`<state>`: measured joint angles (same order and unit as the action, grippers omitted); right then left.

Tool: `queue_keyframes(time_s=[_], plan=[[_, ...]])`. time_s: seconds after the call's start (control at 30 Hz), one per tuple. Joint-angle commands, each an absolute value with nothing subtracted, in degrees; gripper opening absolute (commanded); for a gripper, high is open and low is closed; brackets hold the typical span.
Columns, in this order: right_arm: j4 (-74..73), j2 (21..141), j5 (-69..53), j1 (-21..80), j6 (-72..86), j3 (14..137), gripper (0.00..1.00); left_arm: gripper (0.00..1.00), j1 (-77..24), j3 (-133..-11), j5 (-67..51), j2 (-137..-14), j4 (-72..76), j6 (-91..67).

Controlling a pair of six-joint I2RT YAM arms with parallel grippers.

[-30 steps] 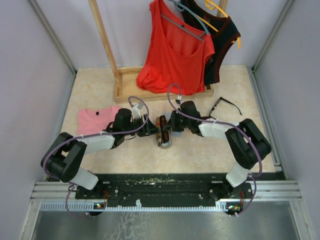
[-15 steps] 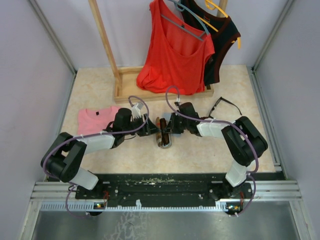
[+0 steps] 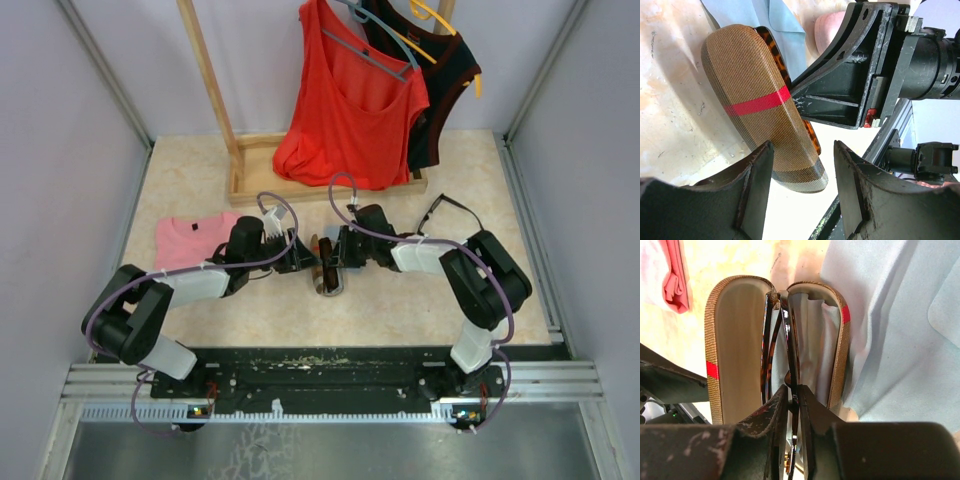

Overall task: Organize the sunglasses
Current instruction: Place the sunglasses in the sunglasses case.

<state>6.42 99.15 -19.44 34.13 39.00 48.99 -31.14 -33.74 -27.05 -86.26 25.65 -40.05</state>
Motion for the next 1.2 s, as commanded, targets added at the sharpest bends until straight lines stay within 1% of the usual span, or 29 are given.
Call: queue_keyframes(time_s=[0.0,0.27,0.47,0.87,0.93,1.17], plan=[[6.90,98.51,-18.40,34.86,37.57,52.61,0.17,0.57,-31.46,-34.80,-27.51,-86.29,26.10,-39.13],[5.58,98.08,-17.56,34.81,36.75,53.23,0.20,0.57,-31.46,-34.53,-27.42,-86.09,26.28,-39.20],[3.99,97.13,-16.17,34.80,35.90,53.47,0.27,0.57,-31.46,-34.50,-27.64,-86.29,26.44,-39.35],[0.22,95.15,-12.69,34.81,33.60,54.11,0.31,0.57,-31.46,-34.58,-27.93,-86.66,26.81,-39.66],[-0.43,93.03,-12.13,34.81,33.23,54.31,0.32,0.57,-31.51,-34.62,-27.99,-86.70,26.81,-39.72],[-3.08,91.33,-10.72,34.81,31.94,55.12,0.33,0.57,-31.55,-34.72,-27.97,-86.75,26.72,-39.64]])
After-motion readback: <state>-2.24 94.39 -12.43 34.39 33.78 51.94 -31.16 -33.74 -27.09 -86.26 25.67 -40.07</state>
